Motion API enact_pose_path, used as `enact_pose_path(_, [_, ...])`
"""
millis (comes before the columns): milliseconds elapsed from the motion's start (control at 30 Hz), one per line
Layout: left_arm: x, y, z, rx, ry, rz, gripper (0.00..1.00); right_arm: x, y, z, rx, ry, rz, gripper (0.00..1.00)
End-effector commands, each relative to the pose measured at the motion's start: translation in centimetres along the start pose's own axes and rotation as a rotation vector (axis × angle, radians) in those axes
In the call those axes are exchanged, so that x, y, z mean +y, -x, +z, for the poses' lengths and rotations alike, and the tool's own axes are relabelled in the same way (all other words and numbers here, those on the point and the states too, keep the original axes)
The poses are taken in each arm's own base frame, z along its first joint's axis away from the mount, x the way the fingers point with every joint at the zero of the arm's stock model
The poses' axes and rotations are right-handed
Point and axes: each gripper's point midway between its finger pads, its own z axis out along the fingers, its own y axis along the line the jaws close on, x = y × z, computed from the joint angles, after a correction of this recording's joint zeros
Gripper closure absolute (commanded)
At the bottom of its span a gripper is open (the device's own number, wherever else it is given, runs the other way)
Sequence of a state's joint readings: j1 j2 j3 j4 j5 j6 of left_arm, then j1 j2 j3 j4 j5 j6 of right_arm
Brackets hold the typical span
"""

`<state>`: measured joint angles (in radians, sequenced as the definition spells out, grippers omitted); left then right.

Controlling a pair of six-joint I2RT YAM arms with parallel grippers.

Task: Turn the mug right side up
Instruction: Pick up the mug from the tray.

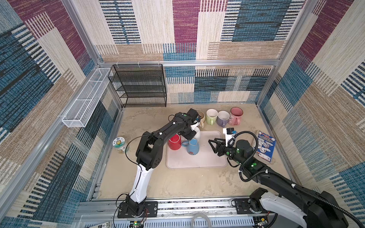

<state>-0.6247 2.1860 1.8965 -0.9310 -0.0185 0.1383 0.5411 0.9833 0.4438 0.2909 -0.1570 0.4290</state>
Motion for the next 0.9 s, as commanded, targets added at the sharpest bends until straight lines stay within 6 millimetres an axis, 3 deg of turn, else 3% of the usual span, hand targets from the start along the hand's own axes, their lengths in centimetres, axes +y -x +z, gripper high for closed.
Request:
enact_pose_path(0, [-0.4,0.8,-0.4,-0.029,-0.012,0.012,0.80,0.4,0.5,-0.1,-0.021,0.017,0.000,0.44])
enact_pose_path(167, [-0.8,0.8,-0.5,-0.033,-0.014,0.014,0.94,0.3,0.6,-0.1,-0.023,0.015,0.000,0.44])
enact_pose_path(367, [-0.9,1.1,-1.1,-0.049,-0.010,0.007,1.00,0.4,0.7,-0.2,-0.025,0.017,-0.001,0.44])
enact_pose_path(867, [-0.3,2.2,-2.4,-0.124,0.055,-0.020,1.00,0.3,0.6,-0.1,-0.021,0.011,-0.001,0.44])
